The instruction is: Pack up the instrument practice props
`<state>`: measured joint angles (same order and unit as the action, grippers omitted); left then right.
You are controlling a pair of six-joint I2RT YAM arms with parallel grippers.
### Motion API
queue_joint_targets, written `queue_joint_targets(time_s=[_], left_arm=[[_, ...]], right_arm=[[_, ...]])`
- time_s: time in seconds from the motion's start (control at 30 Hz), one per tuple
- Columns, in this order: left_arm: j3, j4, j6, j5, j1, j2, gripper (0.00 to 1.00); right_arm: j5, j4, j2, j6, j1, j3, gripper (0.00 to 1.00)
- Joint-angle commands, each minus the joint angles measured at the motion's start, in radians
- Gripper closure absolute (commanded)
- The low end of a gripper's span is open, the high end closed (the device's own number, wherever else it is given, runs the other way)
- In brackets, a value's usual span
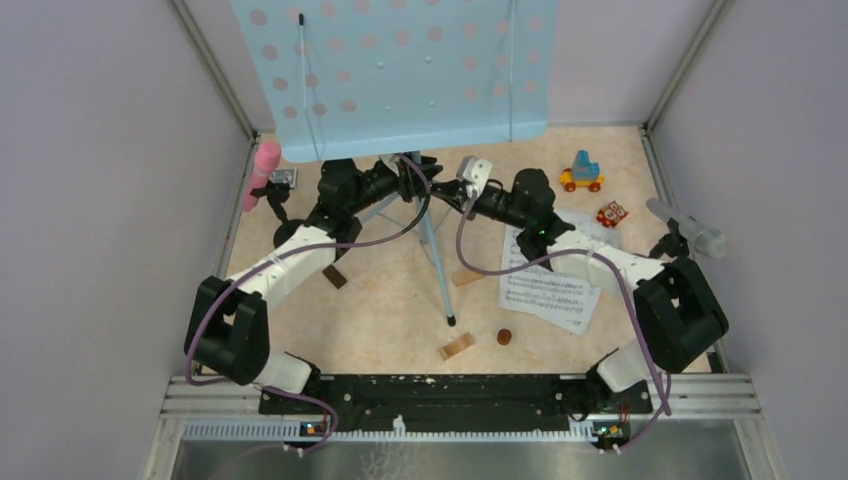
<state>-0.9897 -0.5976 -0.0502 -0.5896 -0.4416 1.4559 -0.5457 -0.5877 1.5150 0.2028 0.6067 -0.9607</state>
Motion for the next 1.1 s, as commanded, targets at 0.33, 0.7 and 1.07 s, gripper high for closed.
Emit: queue_joint_targets(time_s=[0.33,0.7,1.07], left_arm=[[0.004,0.129,0.029,-0.135,-0.06,0.068,1.0],[0.006,0.128,0.03,-0.123,-0.059,0.084,1.0],[-0.003,0.146,0.039,-0.122,-0.059,0.081,1.0]], right_arm=[[0.187,0.483,-0.095,1.214,0.163,-0.016,1.0],[0.505,0.184,-0.139,1.283,0.26,0.11,1.0],[0.746,-0.407,-0.382,0.308,0.257,0.49,0.38]])
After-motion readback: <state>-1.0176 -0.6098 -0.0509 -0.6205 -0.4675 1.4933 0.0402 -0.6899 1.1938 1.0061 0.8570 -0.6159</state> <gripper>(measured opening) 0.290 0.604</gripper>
